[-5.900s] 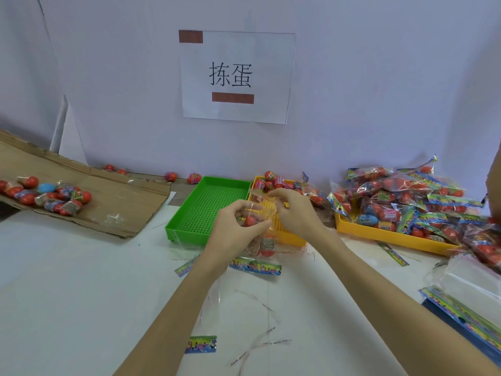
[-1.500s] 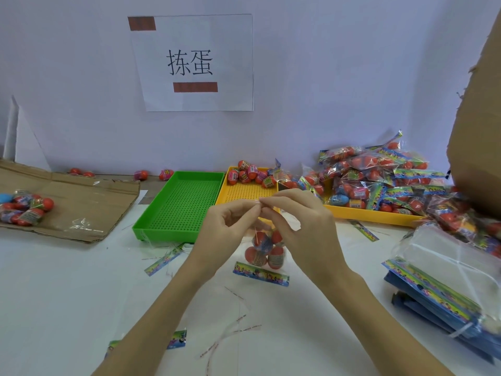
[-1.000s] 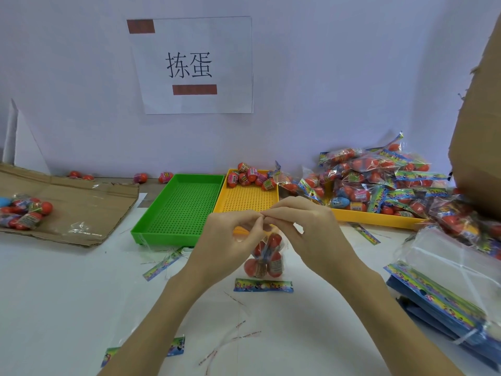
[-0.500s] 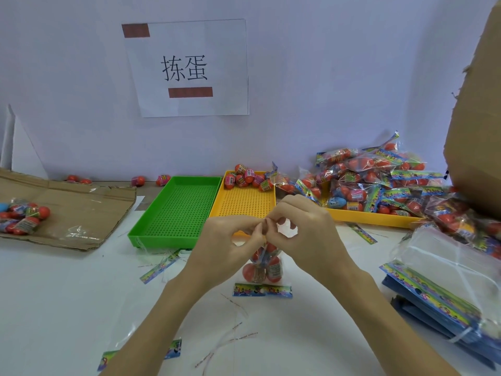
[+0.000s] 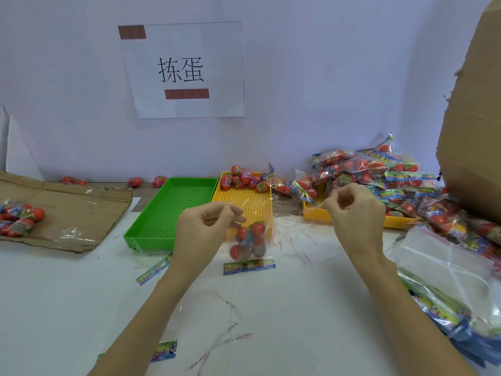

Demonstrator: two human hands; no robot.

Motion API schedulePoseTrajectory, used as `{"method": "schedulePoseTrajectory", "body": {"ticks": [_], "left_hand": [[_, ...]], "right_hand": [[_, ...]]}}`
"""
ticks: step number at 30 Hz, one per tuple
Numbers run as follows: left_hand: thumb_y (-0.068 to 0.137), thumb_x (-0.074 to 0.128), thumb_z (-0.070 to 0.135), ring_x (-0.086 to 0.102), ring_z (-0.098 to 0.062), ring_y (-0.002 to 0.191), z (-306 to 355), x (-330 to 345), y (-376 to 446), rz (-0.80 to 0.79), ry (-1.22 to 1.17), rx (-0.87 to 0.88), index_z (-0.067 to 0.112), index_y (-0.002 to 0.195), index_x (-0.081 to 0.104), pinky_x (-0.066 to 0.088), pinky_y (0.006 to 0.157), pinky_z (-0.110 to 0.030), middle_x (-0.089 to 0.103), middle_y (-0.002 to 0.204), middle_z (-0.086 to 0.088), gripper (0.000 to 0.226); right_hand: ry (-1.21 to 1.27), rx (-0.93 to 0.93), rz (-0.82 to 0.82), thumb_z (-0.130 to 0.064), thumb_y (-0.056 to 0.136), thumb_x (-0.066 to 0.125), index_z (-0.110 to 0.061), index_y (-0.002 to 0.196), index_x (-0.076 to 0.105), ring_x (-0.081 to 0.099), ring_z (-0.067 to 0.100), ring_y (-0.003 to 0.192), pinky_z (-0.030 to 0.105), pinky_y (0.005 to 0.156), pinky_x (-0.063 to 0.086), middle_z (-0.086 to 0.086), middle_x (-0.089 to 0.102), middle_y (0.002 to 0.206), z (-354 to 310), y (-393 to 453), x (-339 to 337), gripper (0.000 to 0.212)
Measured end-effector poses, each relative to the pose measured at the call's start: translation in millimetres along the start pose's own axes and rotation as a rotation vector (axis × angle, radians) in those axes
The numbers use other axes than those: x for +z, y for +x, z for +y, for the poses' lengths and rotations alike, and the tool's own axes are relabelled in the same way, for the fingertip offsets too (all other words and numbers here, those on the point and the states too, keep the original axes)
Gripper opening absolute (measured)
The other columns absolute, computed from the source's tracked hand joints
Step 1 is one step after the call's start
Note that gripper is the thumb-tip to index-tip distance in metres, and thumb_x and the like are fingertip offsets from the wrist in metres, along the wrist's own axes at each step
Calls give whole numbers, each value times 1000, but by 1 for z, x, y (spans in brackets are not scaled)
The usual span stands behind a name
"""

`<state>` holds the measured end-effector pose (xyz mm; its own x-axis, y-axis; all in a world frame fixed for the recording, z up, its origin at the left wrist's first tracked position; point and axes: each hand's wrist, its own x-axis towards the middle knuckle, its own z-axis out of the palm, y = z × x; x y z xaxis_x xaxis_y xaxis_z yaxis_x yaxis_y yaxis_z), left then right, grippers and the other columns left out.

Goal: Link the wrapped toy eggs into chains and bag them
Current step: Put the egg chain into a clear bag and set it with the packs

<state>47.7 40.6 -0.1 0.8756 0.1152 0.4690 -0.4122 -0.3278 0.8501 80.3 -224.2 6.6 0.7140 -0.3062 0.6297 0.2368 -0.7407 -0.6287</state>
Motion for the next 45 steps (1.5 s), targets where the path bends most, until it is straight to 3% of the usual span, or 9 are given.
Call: {"method": "schedulePoseTrajectory", "body": {"ticks": [5,9,14,19,22,28,33,37,45], "left_hand": [[102,58,7,78,-19,73,-6,-5,3,31,-19,-84,15,88,79,63,79,-53,80,80,1,27],[104,57,7,78,-20,74,-8,-11,7,-1,-16,-98,12,91,80,63,82,-46,81,82,0,27],[104,56,5,78,-22,75,-8,-12,9,-16,-7,-94,11,91,79,63,80,-38,81,82,-1,27],[104,56,7,78,-22,78,-9,-13,11,-36,-9,-113,11,92,80,63,80,-33,81,84,-1,27],[104,57,7,78,-20,77,-8,-14,9,-46,-12,-110,12,92,80,63,78,-30,81,84,-1,26],[104,56,8,78,-21,78,-8,-14,11,-56,-22,-112,12,93,80,63,79,-30,81,84,-1,26],[105,56,8,78,-22,81,-7,-13,9,-86,-29,-105,12,95,79,63,82,-34,81,86,-1,26],[106,56,9,79,-22,82,-6,-13,9,-113,-45,-95,11,98,79,63,83,-36,81,88,-1,25],[102,46,-7,77,-27,94,-4,-19,11,-245,-151,-172,3,109,76,62,86,-33,81,99,-8,33]], "right_hand": [[-112,29,-220,-20,94,73,-9,93,79,56,0,64,12,58,37,-5,67,76,9,-3,12,12],[-176,-31,-489,-35,90,77,-18,98,84,56,3,71,17,66,40,-2,77,92,0,-16,29,20],[-203,-156,-586,-20,94,73,-26,109,81,56,5,72,16,68,44,-6,68,98,-13,-25,35,17],[-259,-142,-569,-49,94,67,-24,91,80,62,3,61,22,68,54,-9,74,73,-22,-29,28,28],[-222,-150,-575,-30,96,71,-29,106,76,60,4,73,21,71,52,-8,75,94,-27,-30,28,11],[2,-105,-559,-7,101,60,-27,123,74,67,2,79,14,75,55,-10,74,107,-29,-36,32,33],[425,104,-542,-20,104,57,-38,137,60,74,10,65,15,49,50,-6,77,94,-38,-40,34,38],[583,214,-574,-53,89,64,-36,109,72,72,2,82,17,61,56,-17,76,88,-49,-42,35,28],[609,268,-581,-23,93,75,-23,91,79,73,11,80,19,63,57,-6,77,82,-42,-45,36,4]]}}
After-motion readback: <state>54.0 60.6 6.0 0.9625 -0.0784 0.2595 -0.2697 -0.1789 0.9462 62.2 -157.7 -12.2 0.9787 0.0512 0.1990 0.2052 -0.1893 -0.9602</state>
